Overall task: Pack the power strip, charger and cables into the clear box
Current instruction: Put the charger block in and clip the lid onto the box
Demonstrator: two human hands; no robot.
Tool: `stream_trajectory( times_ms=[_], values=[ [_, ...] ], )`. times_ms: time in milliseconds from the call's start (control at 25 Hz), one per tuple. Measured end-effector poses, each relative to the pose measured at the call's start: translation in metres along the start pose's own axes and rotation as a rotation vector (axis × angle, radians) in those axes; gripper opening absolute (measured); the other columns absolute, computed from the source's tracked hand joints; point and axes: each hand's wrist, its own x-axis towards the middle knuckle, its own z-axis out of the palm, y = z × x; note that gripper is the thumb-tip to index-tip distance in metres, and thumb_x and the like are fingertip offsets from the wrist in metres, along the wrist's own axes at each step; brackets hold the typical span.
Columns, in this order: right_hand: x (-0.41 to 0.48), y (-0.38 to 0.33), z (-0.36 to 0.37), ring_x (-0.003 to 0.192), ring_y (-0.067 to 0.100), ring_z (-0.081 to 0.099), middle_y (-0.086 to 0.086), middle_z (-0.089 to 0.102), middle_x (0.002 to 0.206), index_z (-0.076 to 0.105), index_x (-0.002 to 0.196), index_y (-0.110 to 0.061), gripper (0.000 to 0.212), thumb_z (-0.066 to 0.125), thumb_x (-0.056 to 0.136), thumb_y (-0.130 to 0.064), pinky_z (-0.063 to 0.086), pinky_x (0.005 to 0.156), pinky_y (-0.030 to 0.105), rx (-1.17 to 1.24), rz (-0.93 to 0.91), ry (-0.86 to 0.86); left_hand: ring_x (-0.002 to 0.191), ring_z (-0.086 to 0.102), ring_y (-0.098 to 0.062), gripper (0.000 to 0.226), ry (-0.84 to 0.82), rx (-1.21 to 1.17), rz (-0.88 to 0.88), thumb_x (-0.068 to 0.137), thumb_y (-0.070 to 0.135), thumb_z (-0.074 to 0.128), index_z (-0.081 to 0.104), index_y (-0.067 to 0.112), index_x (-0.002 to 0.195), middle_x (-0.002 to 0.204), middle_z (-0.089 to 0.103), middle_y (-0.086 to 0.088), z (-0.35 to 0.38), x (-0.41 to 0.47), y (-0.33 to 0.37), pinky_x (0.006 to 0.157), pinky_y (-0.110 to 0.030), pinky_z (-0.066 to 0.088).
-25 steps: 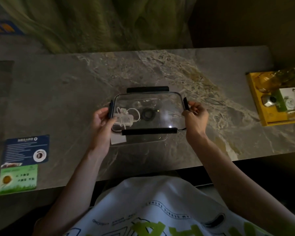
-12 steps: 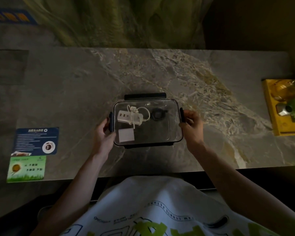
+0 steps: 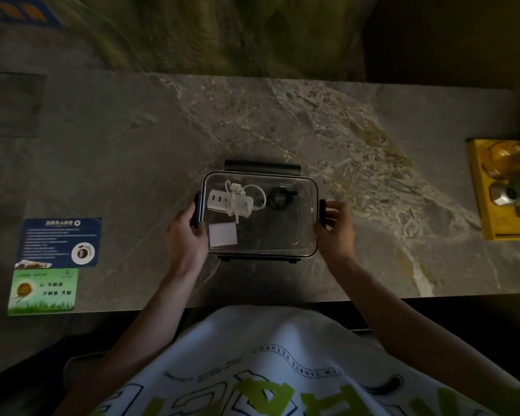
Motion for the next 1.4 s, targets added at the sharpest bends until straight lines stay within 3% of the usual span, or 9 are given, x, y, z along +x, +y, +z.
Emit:
stream_trajectory(
  times_ms=[200,320,520,680,880,1080,1200,1400],
  values=[
    [0.0,0.005,-0.005,0.086,0.002,0.059,-0.008,0.059,0.098,0.051,0.112,-0.017,0.034,0.061,0.087,0.003,0.049,0.065,0.011,-0.043,-0.019,-0.027,0.122,0.055,-0.022,0.046,0.012,0.004,-0.012,0.094,0.003,0.054,0.045,0.008,0.139,0.135,0.056,-0.011,0.0,-0.003,0.003,0.095,-0.026,0.043],
    [0.002,0.003,-0.006,0.086,0.002,0.059,-0.012,0.058,0.096,0.049,0.109,-0.021,0.034,0.061,0.087,0.002,0.049,0.068,0.015,-0.056,-0.018,-0.046,0.121,0.055,-0.021,0.045,0.027,0.006,-0.022,0.094,0.004,0.055,0.047,0.009,0.138,0.134,0.057,-0.011,0.002,-0.001,0.0,0.096,-0.027,0.044],
    [0.01,-0.002,-0.003,0.082,0.002,0.059,-0.015,0.058,0.091,0.051,0.111,-0.017,0.031,0.061,0.087,0.0,0.045,0.062,0.007,-0.115,-0.04,-0.035,0.119,0.057,-0.02,0.045,0.062,0.014,-0.06,0.093,0.005,0.055,0.048,0.013,0.137,0.132,0.059,-0.009,0.006,0.002,0.001,0.096,-0.03,0.047],
    [0.014,-0.005,-0.001,0.088,0.01,0.06,-0.008,0.059,0.097,0.052,0.112,-0.016,0.032,0.059,0.086,0.001,0.046,0.068,0.016,-0.132,-0.06,-0.041,0.122,0.056,-0.021,0.047,0.051,0.016,-0.07,0.093,0.004,0.054,0.047,0.013,0.139,0.134,0.057,-0.009,0.004,0.003,0.0,0.097,-0.03,0.046],
    [0.013,-0.007,0.0,0.088,0.0,0.059,-0.009,0.06,0.101,0.054,0.117,-0.014,0.034,0.058,0.088,0.001,0.044,0.066,0.005,-0.109,-0.069,-0.048,0.116,0.06,-0.023,0.046,0.125,0.035,0.002,0.092,0.002,0.055,0.048,0.011,0.137,0.129,0.06,-0.012,0.003,0.007,0.005,0.095,-0.033,0.05],
    [0.013,-0.009,0.001,0.085,0.002,0.059,-0.006,0.06,0.099,0.054,0.12,-0.014,0.033,0.058,0.09,-0.001,0.044,0.062,0.003,-0.139,-0.068,-0.065,0.117,0.06,-0.022,0.045,0.099,0.05,-0.068,0.091,0.002,0.056,0.051,0.013,0.135,0.129,0.061,-0.011,0.006,0.012,-0.001,0.095,-0.032,0.05],
    [0.013,-0.012,0.001,0.081,-0.002,0.058,-0.007,0.061,0.097,0.055,0.118,-0.014,0.03,0.059,0.09,-0.003,0.048,0.07,0.013,-0.147,-0.081,-0.066,0.116,0.06,-0.022,0.045,0.094,0.047,-0.062,0.091,0.002,0.057,0.05,0.012,0.135,0.128,0.062,-0.011,0.008,0.009,-0.002,0.097,-0.04,0.051],
    [0.013,-0.012,0.003,0.081,0.004,0.058,-0.012,0.058,0.092,0.054,0.111,-0.015,0.026,0.06,0.089,-0.002,0.055,0.077,0.029,-0.168,-0.09,-0.067,0.113,0.062,-0.022,0.045,0.083,0.045,-0.071,0.09,0.002,0.059,0.052,0.012,0.133,0.125,0.063,-0.01,0.005,0.012,-0.002,0.093,-0.038,0.052]
  ],
)
